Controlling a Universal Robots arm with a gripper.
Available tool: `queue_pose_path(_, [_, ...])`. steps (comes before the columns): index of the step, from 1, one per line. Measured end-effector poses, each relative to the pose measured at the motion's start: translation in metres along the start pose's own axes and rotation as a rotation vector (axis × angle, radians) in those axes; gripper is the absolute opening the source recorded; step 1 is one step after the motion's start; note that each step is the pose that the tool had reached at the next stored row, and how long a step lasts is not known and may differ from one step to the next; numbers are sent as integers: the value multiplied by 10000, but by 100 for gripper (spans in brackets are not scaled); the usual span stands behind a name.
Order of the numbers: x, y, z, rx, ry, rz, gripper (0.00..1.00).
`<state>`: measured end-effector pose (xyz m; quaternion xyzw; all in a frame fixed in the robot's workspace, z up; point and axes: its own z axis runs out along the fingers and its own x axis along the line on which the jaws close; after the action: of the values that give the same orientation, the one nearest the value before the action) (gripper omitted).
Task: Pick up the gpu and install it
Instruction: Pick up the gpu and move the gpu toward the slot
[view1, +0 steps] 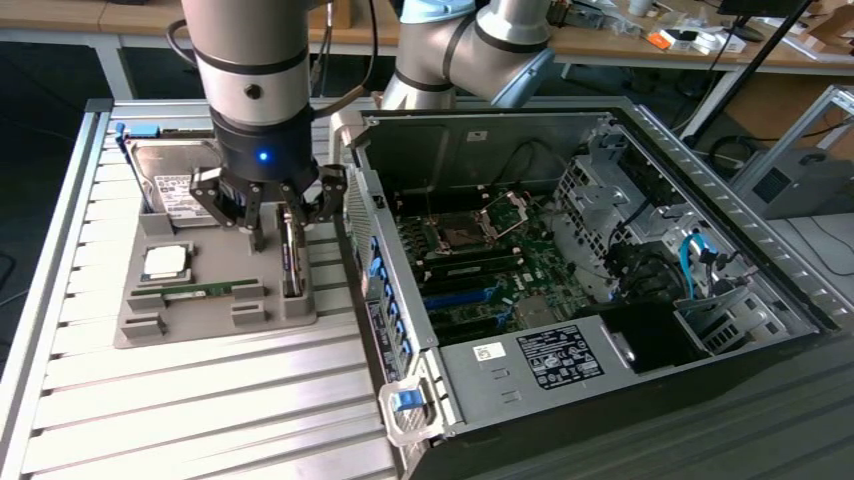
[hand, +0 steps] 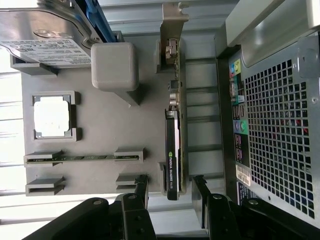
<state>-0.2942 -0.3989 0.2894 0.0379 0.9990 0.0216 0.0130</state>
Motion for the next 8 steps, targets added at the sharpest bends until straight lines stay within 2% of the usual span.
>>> queue_pose_path(8, [0,-1,23,0,0,0,48])
